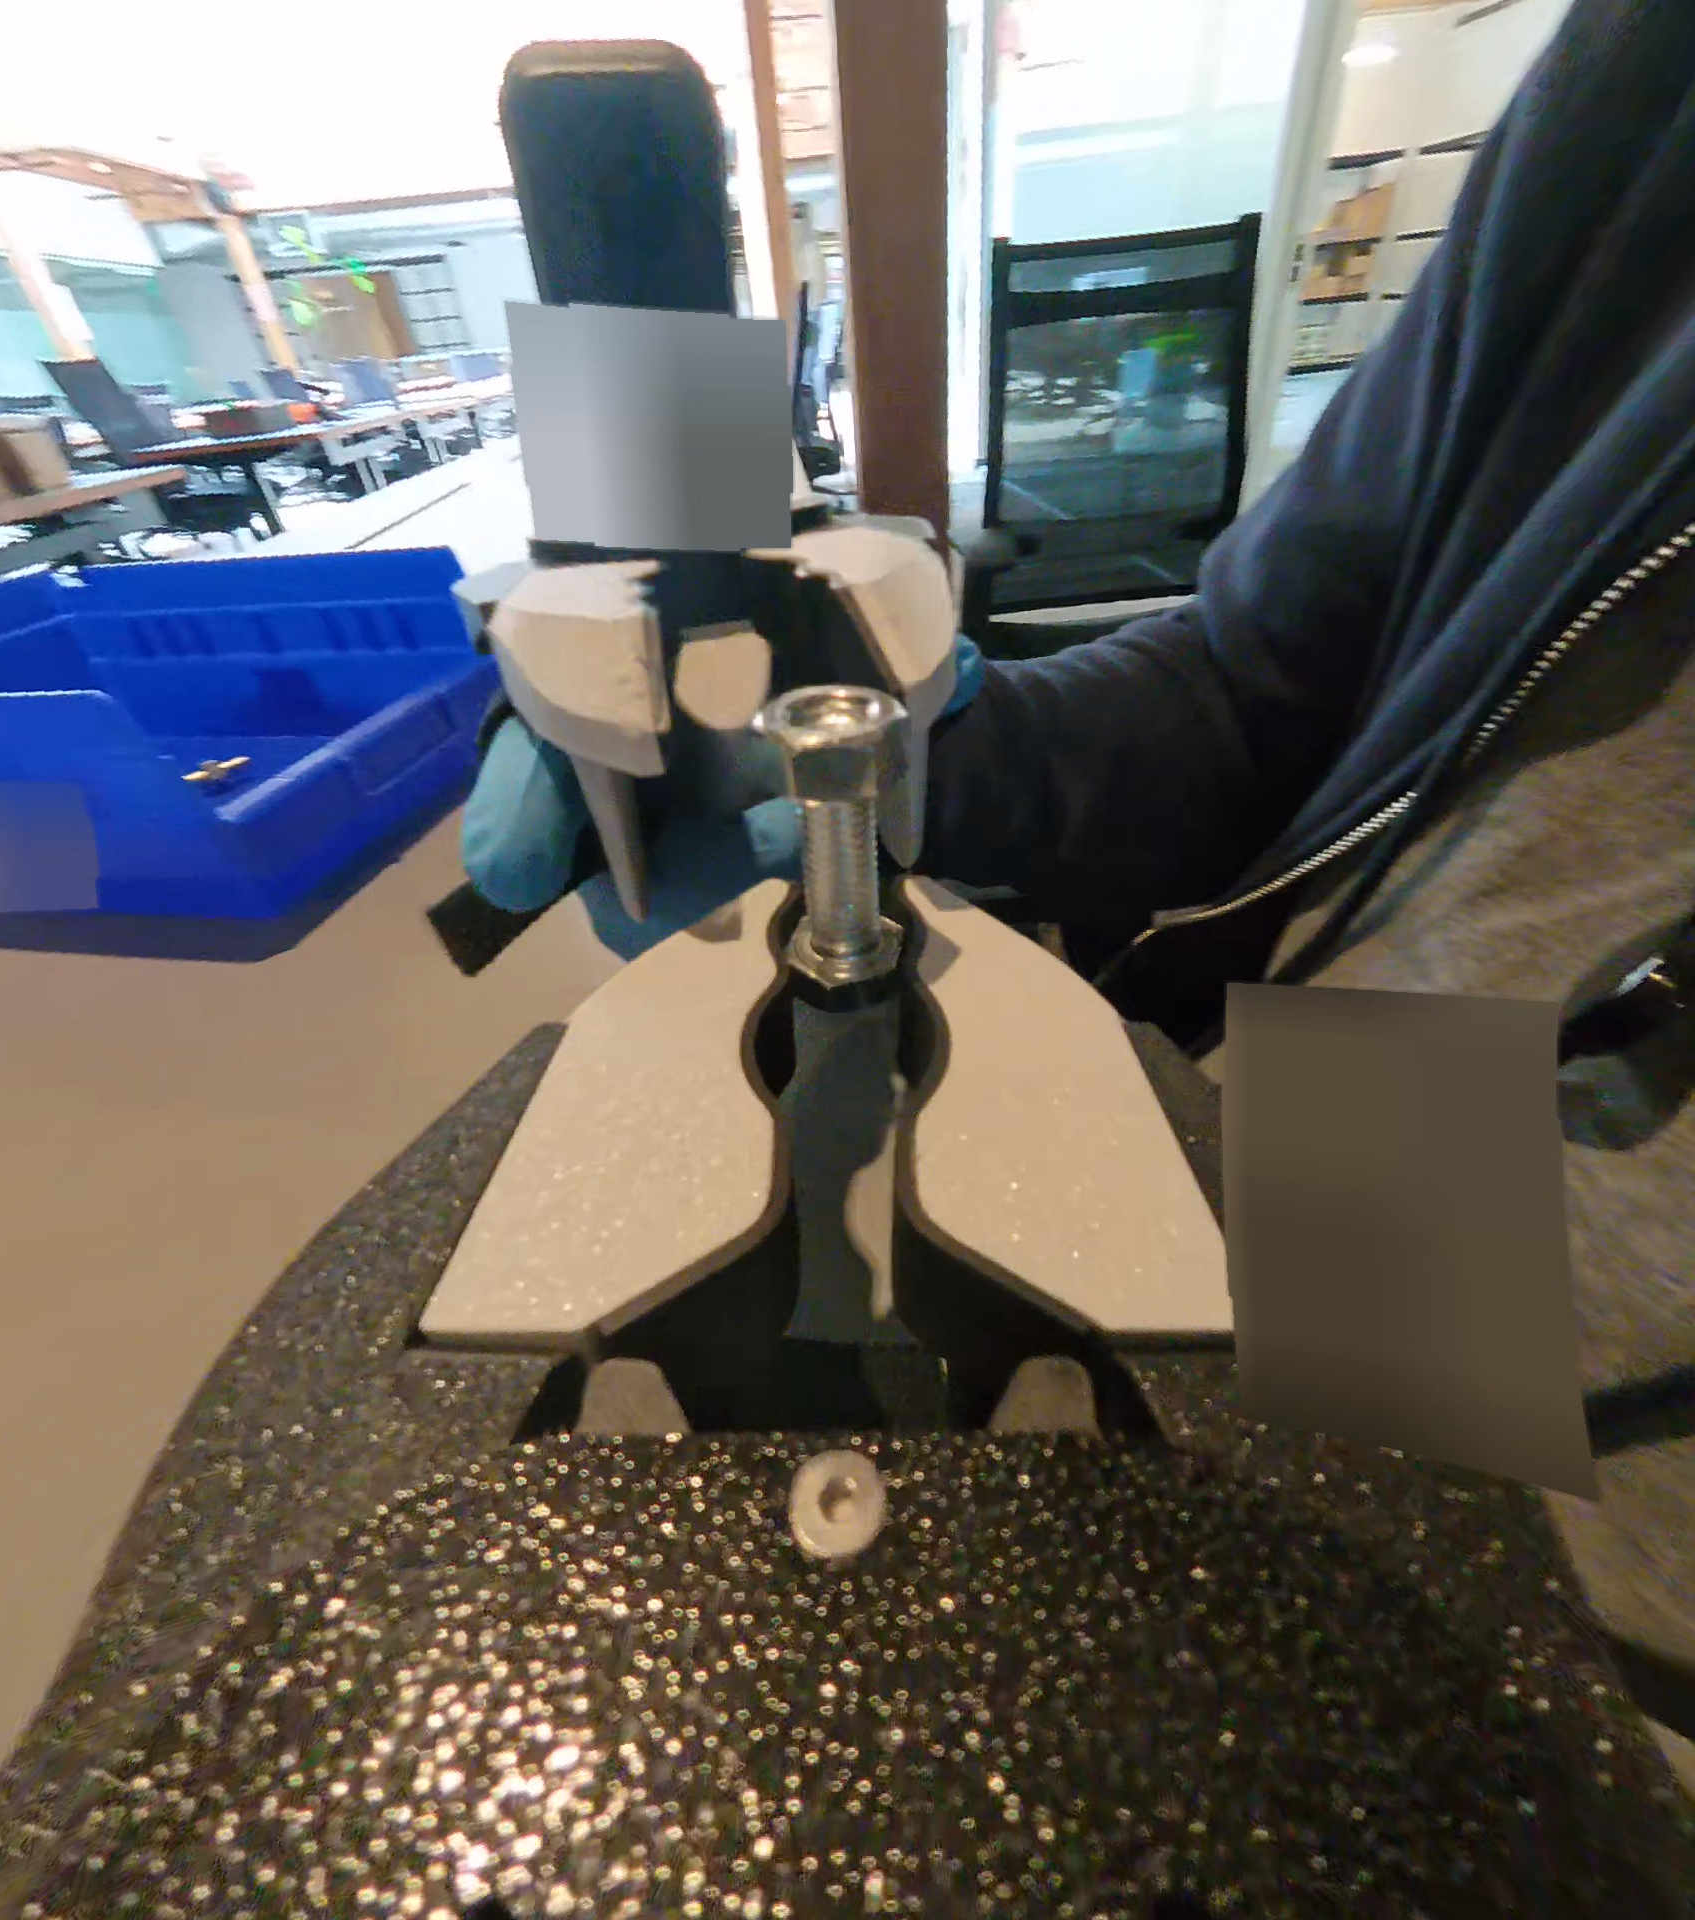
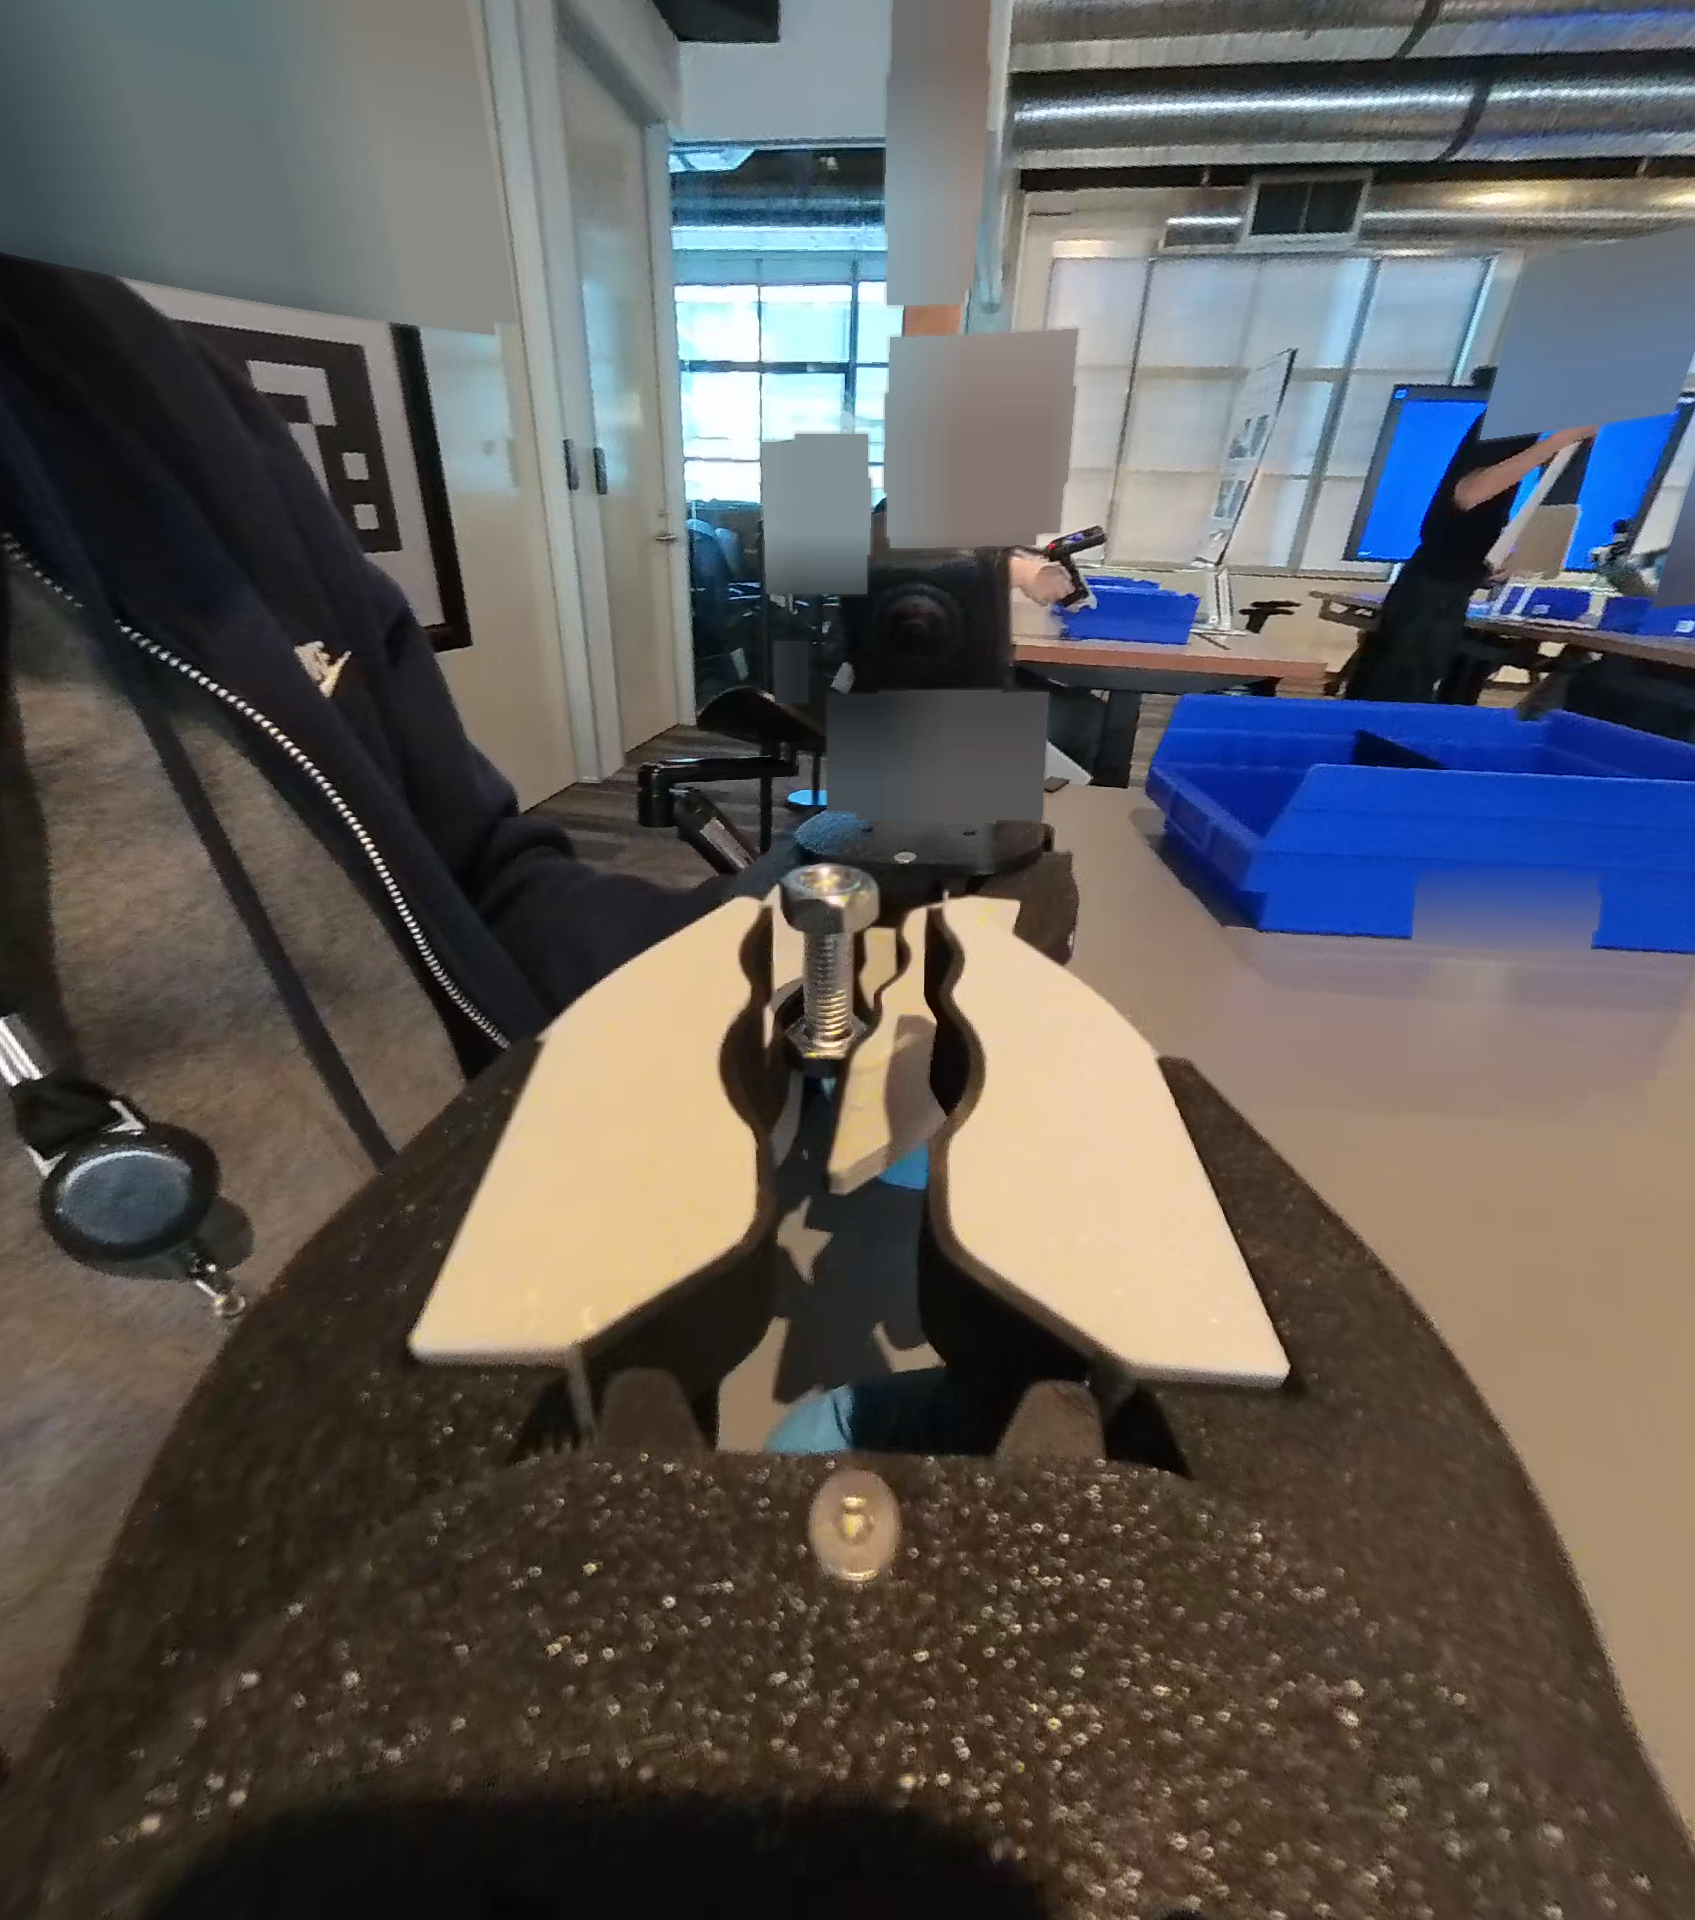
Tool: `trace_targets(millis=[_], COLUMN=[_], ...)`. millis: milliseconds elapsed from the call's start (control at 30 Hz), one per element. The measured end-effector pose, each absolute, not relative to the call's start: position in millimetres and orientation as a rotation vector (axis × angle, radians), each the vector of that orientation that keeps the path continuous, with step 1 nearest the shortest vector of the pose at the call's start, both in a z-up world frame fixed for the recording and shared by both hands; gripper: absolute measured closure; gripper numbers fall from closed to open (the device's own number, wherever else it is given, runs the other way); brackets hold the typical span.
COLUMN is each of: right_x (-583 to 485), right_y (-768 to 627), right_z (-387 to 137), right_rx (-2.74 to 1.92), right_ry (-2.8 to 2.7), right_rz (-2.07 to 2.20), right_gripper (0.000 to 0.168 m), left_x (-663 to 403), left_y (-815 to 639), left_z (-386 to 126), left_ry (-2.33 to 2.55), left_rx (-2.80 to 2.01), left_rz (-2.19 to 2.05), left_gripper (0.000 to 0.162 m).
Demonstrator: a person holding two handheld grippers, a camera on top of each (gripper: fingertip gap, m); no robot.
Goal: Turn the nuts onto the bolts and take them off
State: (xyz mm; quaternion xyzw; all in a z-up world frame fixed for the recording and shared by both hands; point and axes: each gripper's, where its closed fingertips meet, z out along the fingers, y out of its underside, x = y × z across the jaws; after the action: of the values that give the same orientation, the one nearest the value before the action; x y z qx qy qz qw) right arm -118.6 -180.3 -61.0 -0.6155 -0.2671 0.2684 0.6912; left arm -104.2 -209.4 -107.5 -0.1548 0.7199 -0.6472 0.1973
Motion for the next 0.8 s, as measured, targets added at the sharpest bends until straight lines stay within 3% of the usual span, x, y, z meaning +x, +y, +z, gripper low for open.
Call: trace_targets(millis=[467,800], right_x=[-119,-82], right_y=[-167,-131], right_z=[-63,-61], right_rx=[-1.382,-1.422], right_ry=[-0.548,-0.248], right_rz=[0.503,0.036], right_gripper=[0.151,0.151], left_x=[-93,-43], left_y=[-203,-147], left_z=[-109,-104], left_ry=[1.989,1.564], left_rx=[-0.544,-0.862], left_rz=[-1.787,-1.279], left_gripper=[0.148,0.147])
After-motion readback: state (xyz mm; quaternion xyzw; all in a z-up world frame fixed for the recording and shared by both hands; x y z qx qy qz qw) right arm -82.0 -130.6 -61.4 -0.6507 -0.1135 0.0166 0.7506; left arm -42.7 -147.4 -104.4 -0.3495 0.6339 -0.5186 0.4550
